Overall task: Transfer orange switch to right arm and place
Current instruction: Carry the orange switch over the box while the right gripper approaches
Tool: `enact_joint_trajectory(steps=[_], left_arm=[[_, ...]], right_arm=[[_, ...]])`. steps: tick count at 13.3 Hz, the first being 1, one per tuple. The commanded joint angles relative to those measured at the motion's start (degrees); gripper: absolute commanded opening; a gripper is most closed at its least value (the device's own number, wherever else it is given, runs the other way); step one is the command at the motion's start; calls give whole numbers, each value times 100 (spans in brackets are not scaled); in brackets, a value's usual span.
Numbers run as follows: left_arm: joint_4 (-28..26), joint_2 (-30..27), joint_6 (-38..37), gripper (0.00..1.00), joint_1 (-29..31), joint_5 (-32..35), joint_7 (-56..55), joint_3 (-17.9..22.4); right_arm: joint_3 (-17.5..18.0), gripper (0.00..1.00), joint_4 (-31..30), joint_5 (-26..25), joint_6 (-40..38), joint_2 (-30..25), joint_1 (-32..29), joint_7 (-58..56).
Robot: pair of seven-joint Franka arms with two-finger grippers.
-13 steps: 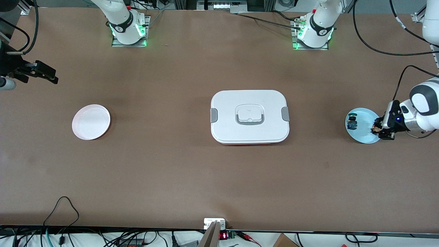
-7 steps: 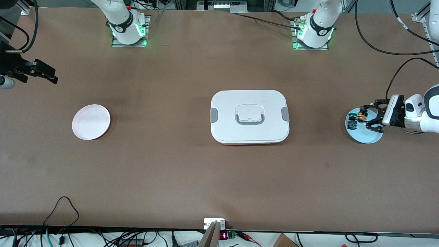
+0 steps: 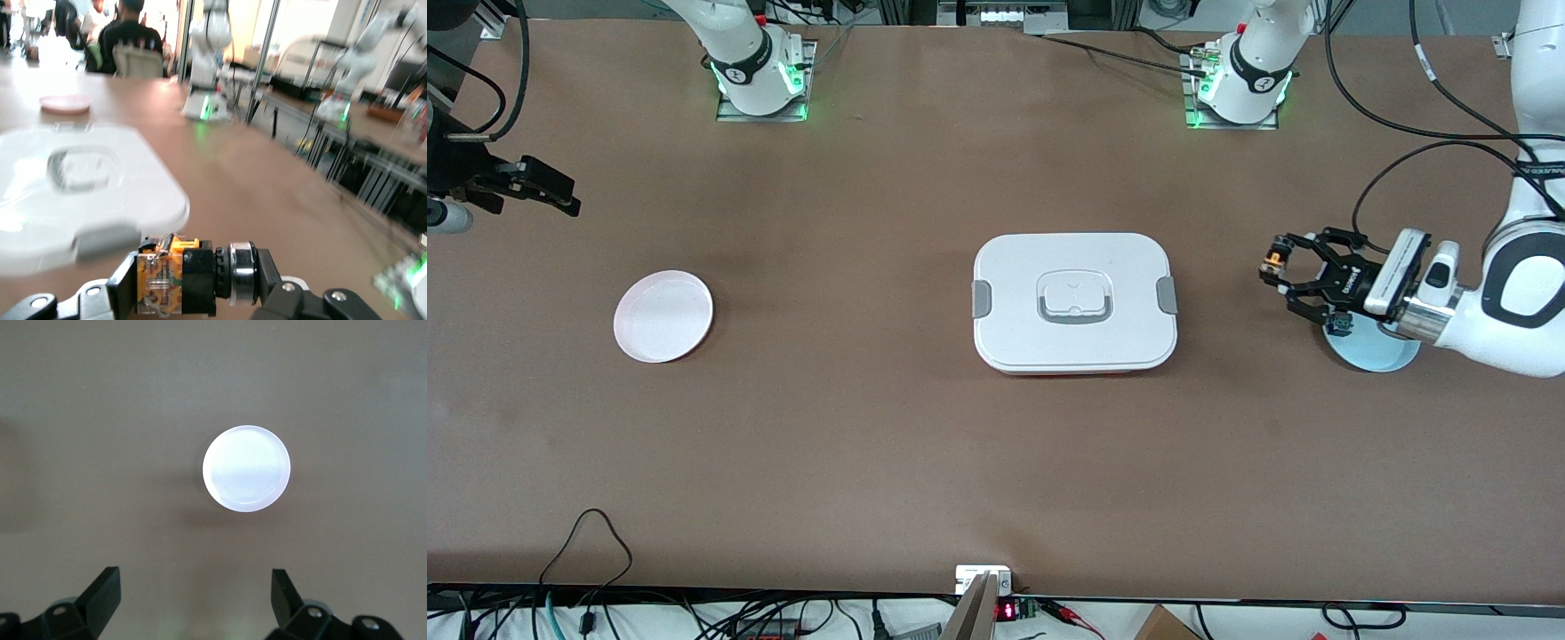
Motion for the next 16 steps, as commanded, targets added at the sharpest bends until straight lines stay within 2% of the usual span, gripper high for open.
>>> enact_joint_trajectory(steps=[1,4,5,6,9,12,14,16], left_arm=[[-11,-64,-306,0,66,-891,-690,-398],[-20,-336,-175,0,22,-1772,-1331,-706],[-46,-442,-140,0,14,-1904,-1446,-864],[-168,-608,-35,0,57,-2149,-1517,-1057],[-459,-864,316,0,14,-2783,-1807,-1303],[-512,-1302,940,0,49,-2986,-2342,-1682],[-512,-1505,1283,0,49,-3091,-2668,-1919],[-521,-1611,1669,0,40,-3127,-2879,-2138]], right_arm=[[7,100,173,28,-113,114,-48,-75],[-2,100,164,124,-113,114,-57,-215],[-2,100,164,386,-209,114,-57,-390],[-2,100,164,849,-384,105,-57,-462],[-2,100,156,2290,-911,97,-57,-428],[7,100,147,3645,-966,123,-14,-253],[24,100,147,4698,-1001,429,-5,-216],[42,100,147,5343,-966,667,30,-216]])
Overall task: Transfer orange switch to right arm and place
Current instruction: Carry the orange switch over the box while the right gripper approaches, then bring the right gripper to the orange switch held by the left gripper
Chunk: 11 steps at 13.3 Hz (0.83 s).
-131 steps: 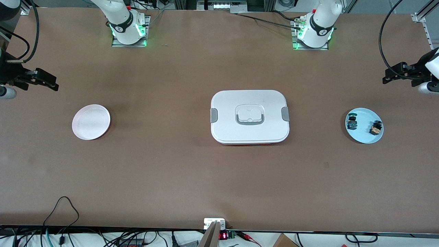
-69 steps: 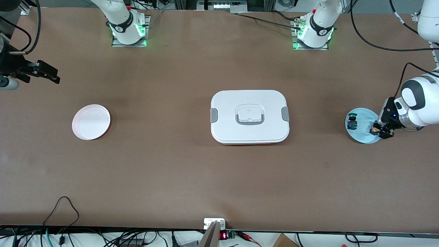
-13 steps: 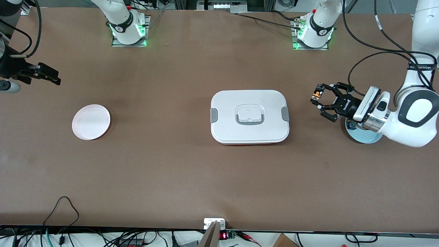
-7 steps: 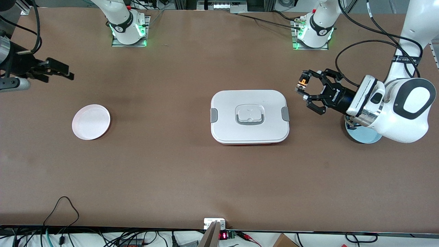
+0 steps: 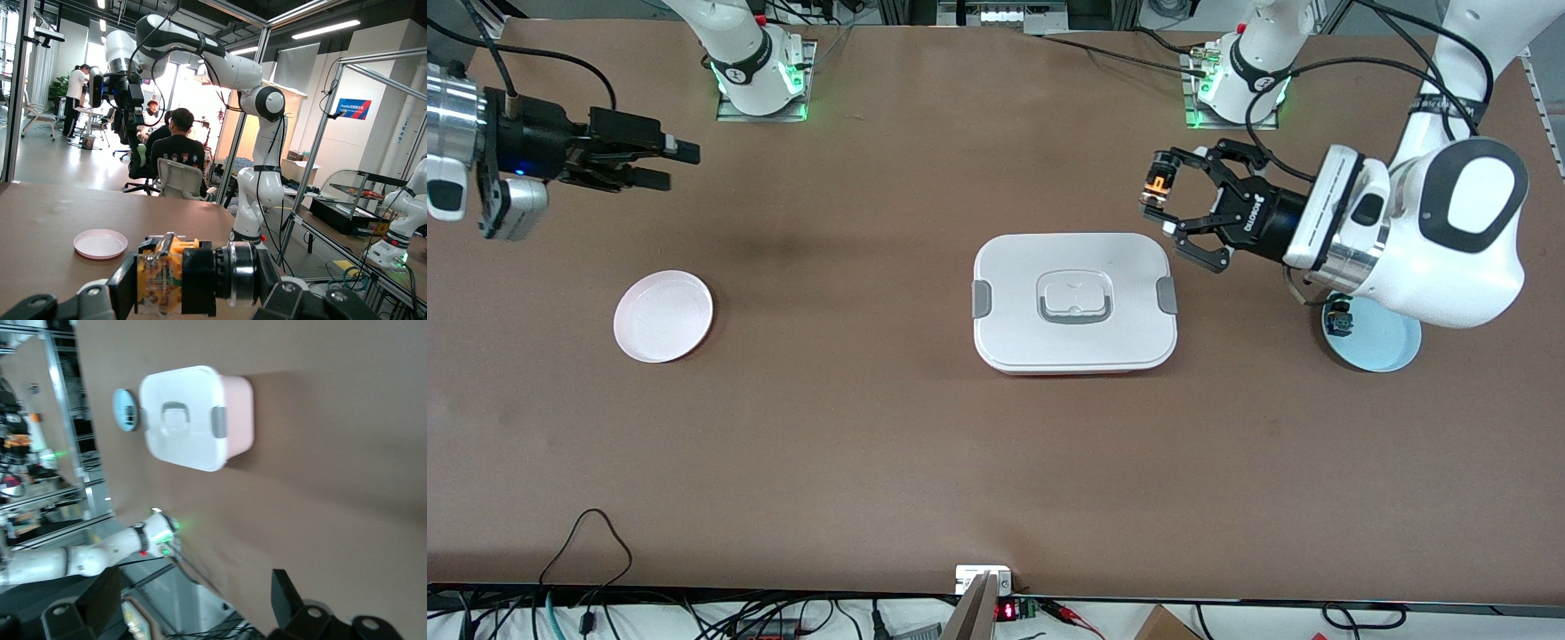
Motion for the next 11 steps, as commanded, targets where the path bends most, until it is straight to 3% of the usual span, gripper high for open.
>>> enact_joint_trajectory(steps=[1,4,6,9,11], left_arm=[[-258,-297,512,0,65,-231,-203,-309],[-434,-306,1224,0,56,-555,-221,-688],[-469,-306,1498,0,73,-618,-256,-899],[-469,-306,1613,0,65,-627,-335,-961],[-469,-306,1622,0,82,-627,-335,-987]], right_arm=[[29,100,114,612,-28,399,63,76],[29,100,70,1803,-36,830,133,76],[29,100,-201,2657,391,901,369,189],[29,100,-684,3685,1016,892,721,487],[29,100,-826,4101,1263,918,906,612]])
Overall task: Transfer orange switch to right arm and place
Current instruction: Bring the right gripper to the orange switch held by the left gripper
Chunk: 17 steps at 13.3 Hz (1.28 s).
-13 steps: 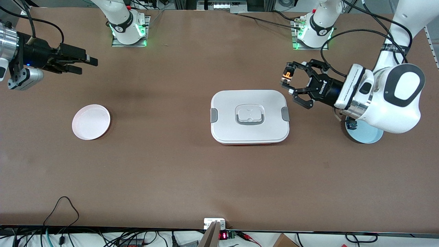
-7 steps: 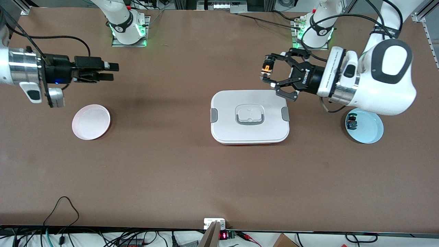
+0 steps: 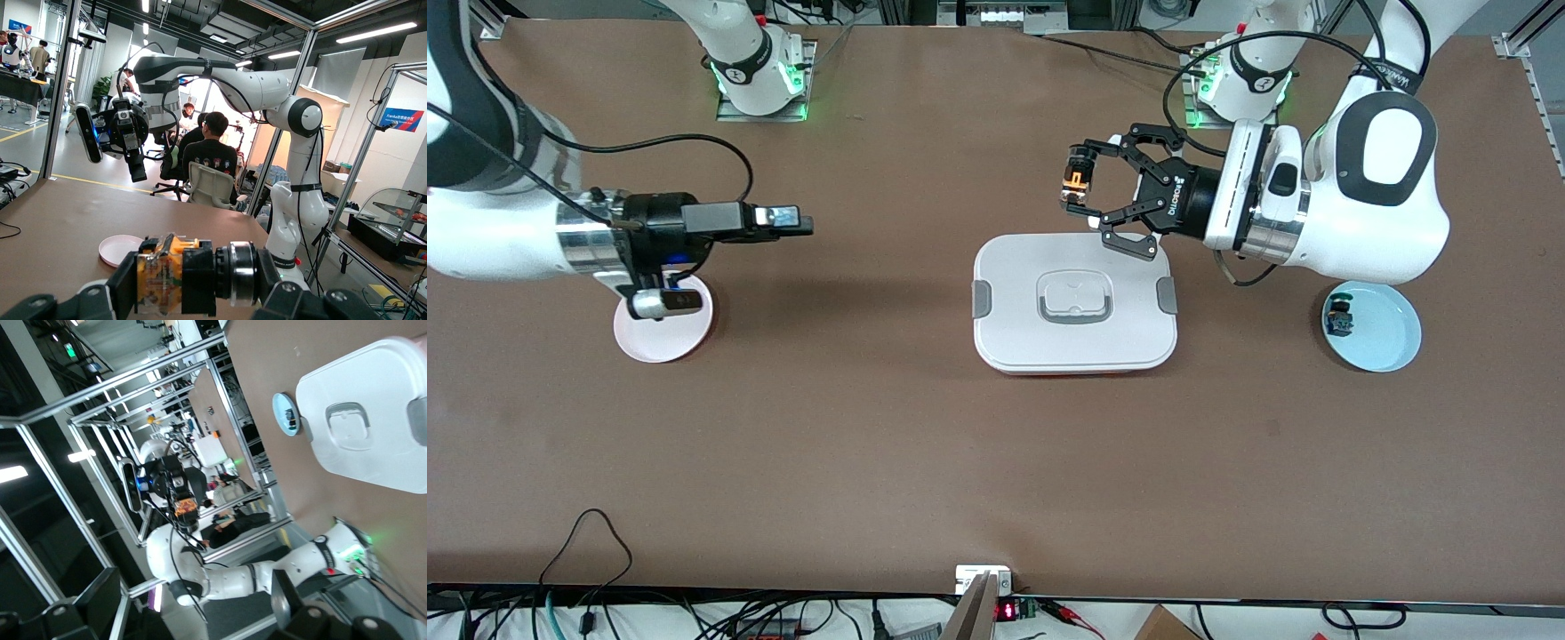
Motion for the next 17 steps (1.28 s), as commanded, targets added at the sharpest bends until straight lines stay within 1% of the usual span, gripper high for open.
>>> enact_joint_trajectory(steps=[1,3,6,7,10,12,14,17], left_arm=[[-125,-172,69,0,112,-204,-34,-82],[-125,-172,69,0,112,-204,-34,-82],[-125,-172,61,0,121,-204,-26,-82],[-125,-172,61,0,121,-204,-34,-82],[-125,-172,61,0,121,-204,-25,-82],[-117,-163,61,0,130,-204,-25,-82],[-117,-163,61,0,130,-204,1,-82],[-117,-163,61,0,156,-204,10,-82]], right_arm=[[-2,100,-260,523,292,-95,253,169],[-2,100,-252,1075,633,-7,674,169],[-2,100,-243,1770,1783,-16,1421,169],[-2,100,-243,2051,2091,-16,1667,169],[7,100,-243,2544,2786,-16,2213,169],[16,100,-191,3080,3436,-24,2635,55],[16,100,-173,3170,3614,-16,2768,46],[42,100,-173,3188,3606,-16,2882,-191]])
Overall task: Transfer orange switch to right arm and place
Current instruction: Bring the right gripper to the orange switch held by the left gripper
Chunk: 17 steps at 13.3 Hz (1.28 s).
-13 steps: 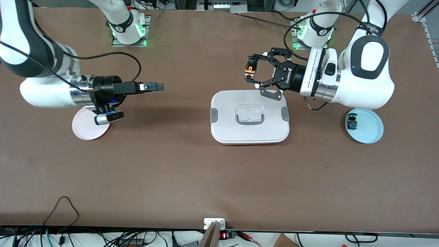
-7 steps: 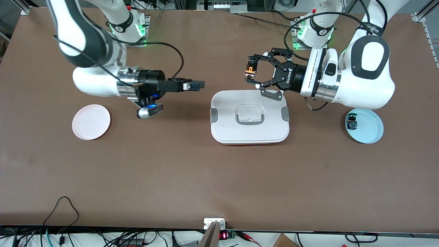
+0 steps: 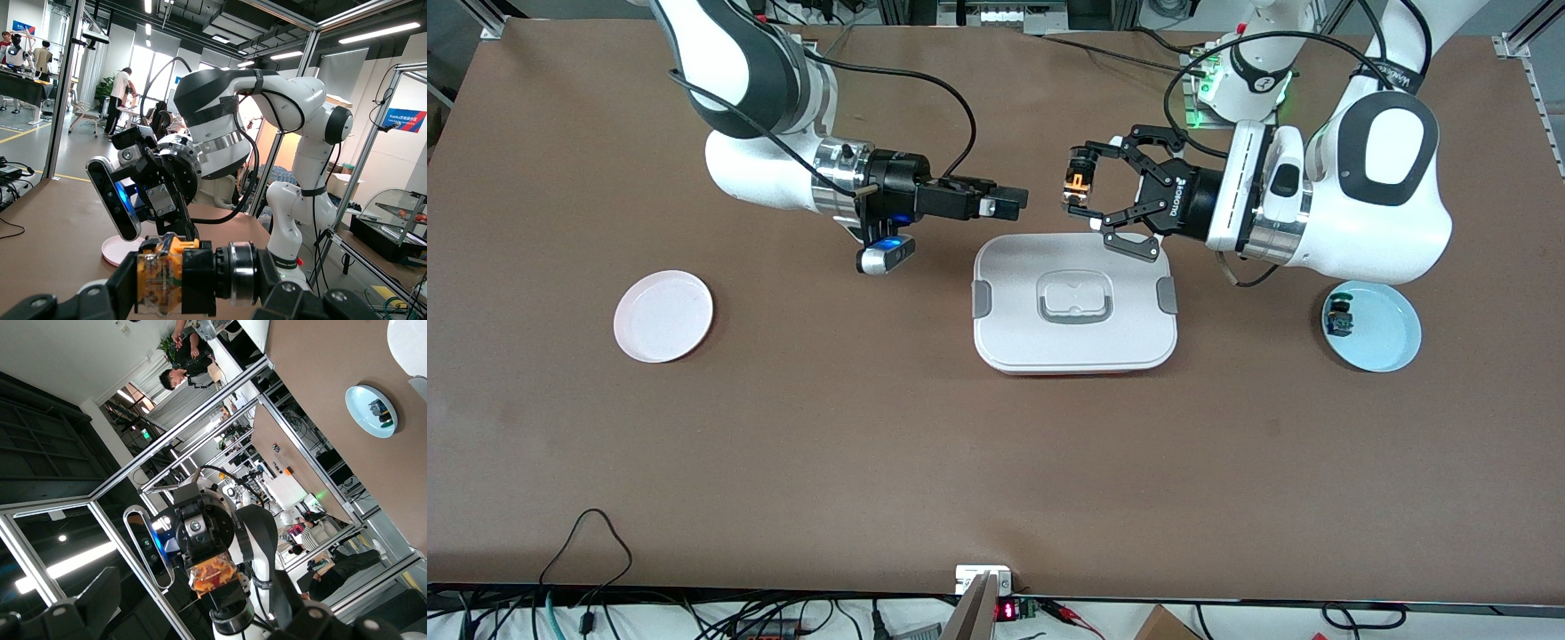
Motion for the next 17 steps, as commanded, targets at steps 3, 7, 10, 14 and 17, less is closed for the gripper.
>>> enact_joint_trajectory(steps=[3,7,10,14,17], left_arm=[[-116,-163,44,0,112,-204,24,-72],[-116,-163,44,0,121,-204,32,-72],[-116,-163,35,0,130,-204,32,-72],[-116,-163,35,0,130,-204,41,-72],[-116,-163,35,0,130,-204,41,-72]], right_arm=[[-4,100,18,143,84,-40,216,-223],[5,100,26,143,163,-32,304,-223],[5,100,105,142,198,-5,304,-223],[5,99,333,125,515,117,418,-266],[5,100,422,125,524,197,436,-442]])
